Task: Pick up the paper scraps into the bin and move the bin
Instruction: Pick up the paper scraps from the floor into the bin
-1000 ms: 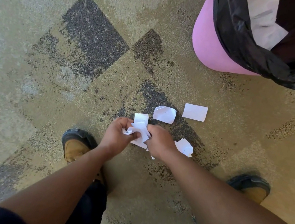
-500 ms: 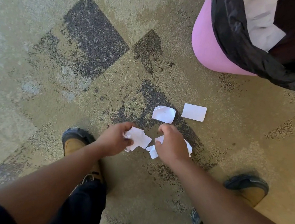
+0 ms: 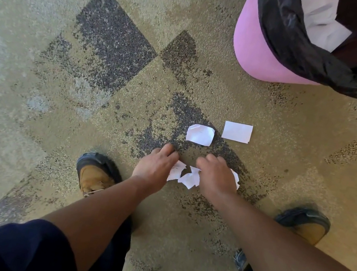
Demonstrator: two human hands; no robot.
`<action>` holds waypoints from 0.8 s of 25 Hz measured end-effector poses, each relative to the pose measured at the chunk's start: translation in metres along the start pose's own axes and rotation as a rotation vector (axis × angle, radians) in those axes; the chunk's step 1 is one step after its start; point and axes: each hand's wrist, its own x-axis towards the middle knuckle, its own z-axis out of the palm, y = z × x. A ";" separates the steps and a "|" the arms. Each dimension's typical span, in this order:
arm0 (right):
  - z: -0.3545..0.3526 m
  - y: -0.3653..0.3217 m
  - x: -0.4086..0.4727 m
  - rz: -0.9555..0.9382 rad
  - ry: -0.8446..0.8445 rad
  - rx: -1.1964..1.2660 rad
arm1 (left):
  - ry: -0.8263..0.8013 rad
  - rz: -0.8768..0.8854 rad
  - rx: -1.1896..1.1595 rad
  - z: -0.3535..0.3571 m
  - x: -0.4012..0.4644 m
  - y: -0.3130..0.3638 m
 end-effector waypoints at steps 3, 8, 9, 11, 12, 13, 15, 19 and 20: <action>0.001 0.010 -0.003 0.091 0.126 0.155 | 0.008 -0.044 -0.001 -0.005 0.000 0.000; -0.023 0.013 -0.013 0.280 0.230 0.754 | -0.059 -0.461 -0.709 -0.050 0.006 0.001; -0.032 0.009 -0.018 0.286 0.255 0.872 | -0.050 -0.485 -0.993 -0.069 0.002 0.006; -0.059 -0.008 -0.033 0.235 0.346 1.108 | 0.017 -0.376 -1.388 -0.113 -0.012 0.027; -0.078 -0.019 -0.042 0.189 0.403 1.250 | 0.054 -0.286 -1.478 -0.135 -0.019 0.042; -0.098 -0.030 -0.052 0.137 0.462 1.409 | 0.099 -0.186 -1.521 -0.157 -0.026 0.059; -0.141 -0.052 -0.075 0.024 0.562 1.719 | 0.225 -0.001 -1.533 -0.193 -0.035 0.091; -0.209 -0.078 -0.103 -0.247 0.760 1.967 | 0.503 0.181 -1.401 -0.247 -0.046 0.143; -0.222 -0.076 -0.104 -0.255 0.819 1.967 | 0.547 0.217 -1.338 -0.261 -0.043 0.154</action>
